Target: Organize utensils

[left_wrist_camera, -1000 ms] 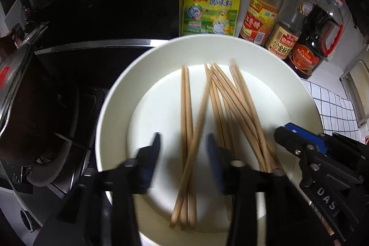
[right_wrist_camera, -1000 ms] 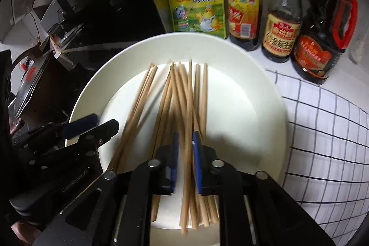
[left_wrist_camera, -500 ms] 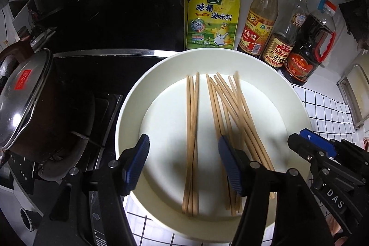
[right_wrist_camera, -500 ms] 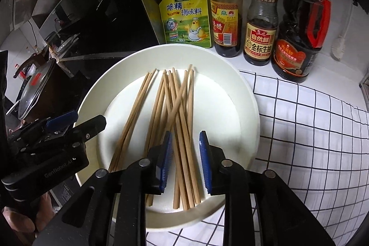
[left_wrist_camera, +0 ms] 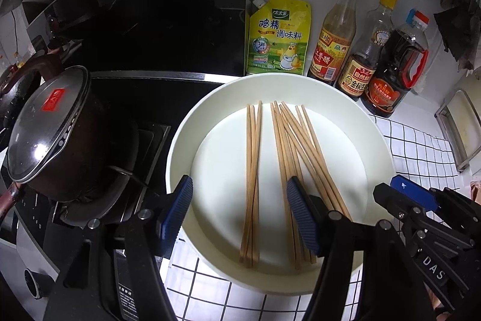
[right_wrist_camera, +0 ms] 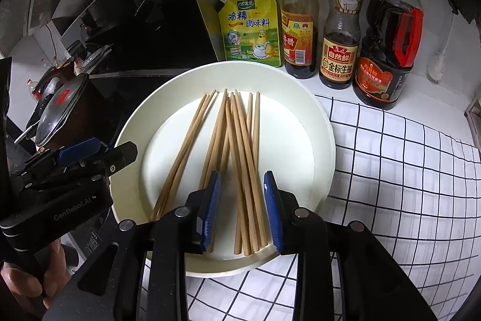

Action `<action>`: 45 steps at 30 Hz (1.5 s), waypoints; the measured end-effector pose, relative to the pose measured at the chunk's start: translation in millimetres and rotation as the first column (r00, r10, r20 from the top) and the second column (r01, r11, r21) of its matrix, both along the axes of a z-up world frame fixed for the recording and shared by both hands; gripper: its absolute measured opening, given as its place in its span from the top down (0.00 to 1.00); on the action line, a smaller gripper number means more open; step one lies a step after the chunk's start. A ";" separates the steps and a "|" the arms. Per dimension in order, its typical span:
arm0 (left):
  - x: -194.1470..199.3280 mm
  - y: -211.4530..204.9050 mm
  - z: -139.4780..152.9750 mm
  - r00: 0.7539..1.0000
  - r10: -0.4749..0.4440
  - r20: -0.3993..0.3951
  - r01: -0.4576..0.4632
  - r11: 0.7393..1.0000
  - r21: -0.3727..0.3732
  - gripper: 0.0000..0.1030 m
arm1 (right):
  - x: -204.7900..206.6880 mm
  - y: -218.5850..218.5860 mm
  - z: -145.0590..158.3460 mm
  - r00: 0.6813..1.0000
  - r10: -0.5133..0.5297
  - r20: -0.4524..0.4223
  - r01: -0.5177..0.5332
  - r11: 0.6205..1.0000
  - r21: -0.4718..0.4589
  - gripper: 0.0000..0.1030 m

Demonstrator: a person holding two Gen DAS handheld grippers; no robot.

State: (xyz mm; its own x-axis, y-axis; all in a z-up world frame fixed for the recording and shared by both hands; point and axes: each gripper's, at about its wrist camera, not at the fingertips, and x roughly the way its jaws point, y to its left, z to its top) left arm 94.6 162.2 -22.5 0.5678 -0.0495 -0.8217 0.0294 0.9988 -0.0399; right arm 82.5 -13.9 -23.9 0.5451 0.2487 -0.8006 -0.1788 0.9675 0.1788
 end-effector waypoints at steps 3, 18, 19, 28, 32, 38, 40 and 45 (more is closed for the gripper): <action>-3.9 0.7 1.3 1.000 0.001 0.001 -0.001 1.000 0.000 0.38 | -3.4 0.0 3.1 1.000 0.002 0.007 -0.002 1.000 0.001 0.72; -15.7 8.7 8.8 1.000 0.025 0.010 -0.025 1.000 -0.001 0.33 | -11.1 -0.1 11.8 1.000 0.014 0.026 -0.014 1.000 0.002 0.71; -16.0 9.6 8.9 1.000 0.025 0.012 -0.025 1.000 -0.001 0.33 | -11.3 0.1 12.0 1.000 0.014 0.027 -0.014 1.000 0.002 0.70; -17.1 11.8 10.0 0.999 0.034 0.012 -0.034 0.999 0.002 0.28 | -12.2 -0.5 12.8 0.999 0.014 0.031 -0.014 1.000 0.000 0.68; -18.1 11.9 10.9 0.999 0.034 0.014 -0.034 0.999 0.001 0.26 | -13.4 -1.0 14.3 0.999 0.016 0.035 -0.016 1.000 -0.001 0.68; -19.5 14.1 13.8 0.999 0.040 0.022 -0.040 0.999 -0.005 0.18 | -13.8 -2.4 15.6 0.999 0.011 0.039 -0.011 1.000 -0.002 0.66; -19.8 13.8 14.3 0.999 0.039 0.021 -0.039 0.999 -0.004 0.17 | -14.1 -2.4 15.7 0.999 0.011 0.039 -0.011 1.000 -0.002 0.65; -20.2 14.4 16.2 0.999 0.036 0.027 -0.036 0.999 -0.005 0.10 | -14.4 -3.5 15.9 0.999 0.011 0.038 -0.011 1.000 0.002 0.62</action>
